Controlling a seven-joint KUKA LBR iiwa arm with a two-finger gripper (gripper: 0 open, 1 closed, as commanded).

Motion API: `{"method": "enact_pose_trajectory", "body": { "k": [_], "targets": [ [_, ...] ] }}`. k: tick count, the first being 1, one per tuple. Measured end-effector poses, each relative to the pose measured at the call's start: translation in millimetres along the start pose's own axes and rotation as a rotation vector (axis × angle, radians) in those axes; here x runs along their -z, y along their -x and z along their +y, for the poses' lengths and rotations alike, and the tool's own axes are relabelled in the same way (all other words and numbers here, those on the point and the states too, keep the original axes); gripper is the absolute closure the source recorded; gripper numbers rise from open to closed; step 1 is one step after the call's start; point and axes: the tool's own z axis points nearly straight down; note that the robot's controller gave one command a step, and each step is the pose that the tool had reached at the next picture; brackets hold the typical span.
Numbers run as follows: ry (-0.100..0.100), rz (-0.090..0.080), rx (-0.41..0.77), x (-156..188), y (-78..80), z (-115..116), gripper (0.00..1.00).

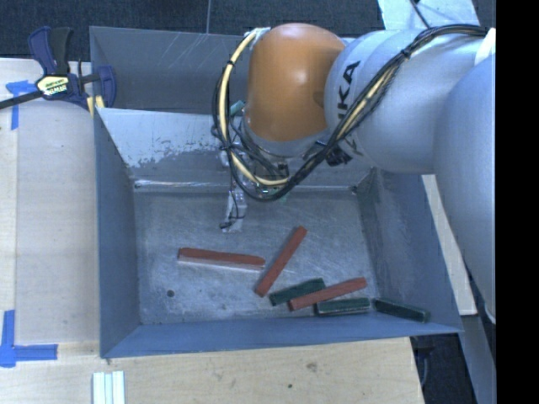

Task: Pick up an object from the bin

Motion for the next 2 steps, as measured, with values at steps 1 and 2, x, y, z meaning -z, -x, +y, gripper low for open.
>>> {"method": "enact_pose_trajectory", "body": {
  "k": [1,2],
  "targets": [
    [0.000,-0.003,0.318,-106,-30.4,2,0.00],
    [0.000,-0.001,0.320,-105,-88.5,-9,0.00]
  ]
}}
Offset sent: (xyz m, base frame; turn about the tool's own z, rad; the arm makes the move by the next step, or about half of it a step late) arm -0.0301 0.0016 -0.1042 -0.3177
